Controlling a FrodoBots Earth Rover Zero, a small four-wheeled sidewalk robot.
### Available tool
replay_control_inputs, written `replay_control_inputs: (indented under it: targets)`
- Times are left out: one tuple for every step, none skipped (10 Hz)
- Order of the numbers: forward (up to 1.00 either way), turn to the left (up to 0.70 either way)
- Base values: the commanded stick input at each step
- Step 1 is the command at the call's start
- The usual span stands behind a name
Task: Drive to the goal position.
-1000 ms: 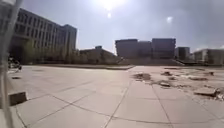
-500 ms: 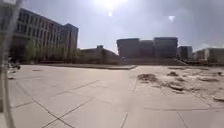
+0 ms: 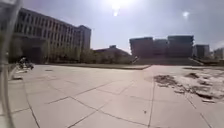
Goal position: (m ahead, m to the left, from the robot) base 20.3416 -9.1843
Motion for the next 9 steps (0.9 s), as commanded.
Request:
replay_control_inputs:
  targets:
    - [0.85, 0.02]
    - [0.85, 0.02]
    - [0.85, 0.01]
    - [0.85, 0.00]
    - [0.85, 0.00]
    - [0.85, 0.00]
    - [0.85, -0.13]
    - [0.85, -0.31]
    - [0.85, -0.25]
